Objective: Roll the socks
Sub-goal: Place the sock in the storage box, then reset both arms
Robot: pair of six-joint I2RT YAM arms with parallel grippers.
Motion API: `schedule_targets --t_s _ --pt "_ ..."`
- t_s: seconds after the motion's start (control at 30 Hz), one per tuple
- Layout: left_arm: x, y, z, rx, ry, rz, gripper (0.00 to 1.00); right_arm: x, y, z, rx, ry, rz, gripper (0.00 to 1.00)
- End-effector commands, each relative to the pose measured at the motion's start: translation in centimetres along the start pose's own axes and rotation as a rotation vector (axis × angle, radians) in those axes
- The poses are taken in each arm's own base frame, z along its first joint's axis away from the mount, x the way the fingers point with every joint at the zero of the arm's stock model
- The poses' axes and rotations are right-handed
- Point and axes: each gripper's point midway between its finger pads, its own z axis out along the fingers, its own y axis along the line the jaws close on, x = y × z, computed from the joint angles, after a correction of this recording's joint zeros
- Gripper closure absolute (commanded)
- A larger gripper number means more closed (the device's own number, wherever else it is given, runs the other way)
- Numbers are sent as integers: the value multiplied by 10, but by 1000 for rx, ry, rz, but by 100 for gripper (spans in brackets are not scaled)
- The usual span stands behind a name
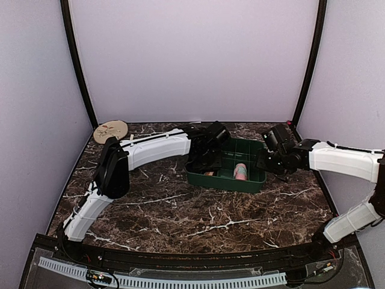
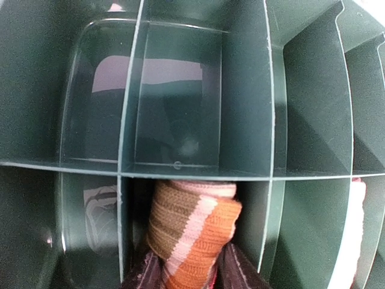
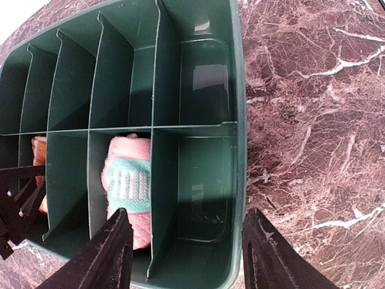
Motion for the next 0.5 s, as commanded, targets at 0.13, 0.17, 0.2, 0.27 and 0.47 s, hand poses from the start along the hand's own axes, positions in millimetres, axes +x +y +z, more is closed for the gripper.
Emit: schedule_targets --t_s 0.13,0.17,0.2,0.27,0.47 --pt "-44 -5 -65 42 -142 -2 61 -17 7 -3 -7 -38 3 43" --pt "-47 -6 -68 47 -150 -1 61 -17 7 -3 -7 -38 3 43" --pt "-49 -8 -70 55 -158 -2 61 -17 8 -3 -9 -40 3 43" --pt "-52 -10 -74 65 -167 0 61 -18 9 -2 -10 -40 3 43" --pt "-62 -12 -89 78 -206 8 61 -20 11 -1 -7 -45 -7 43"
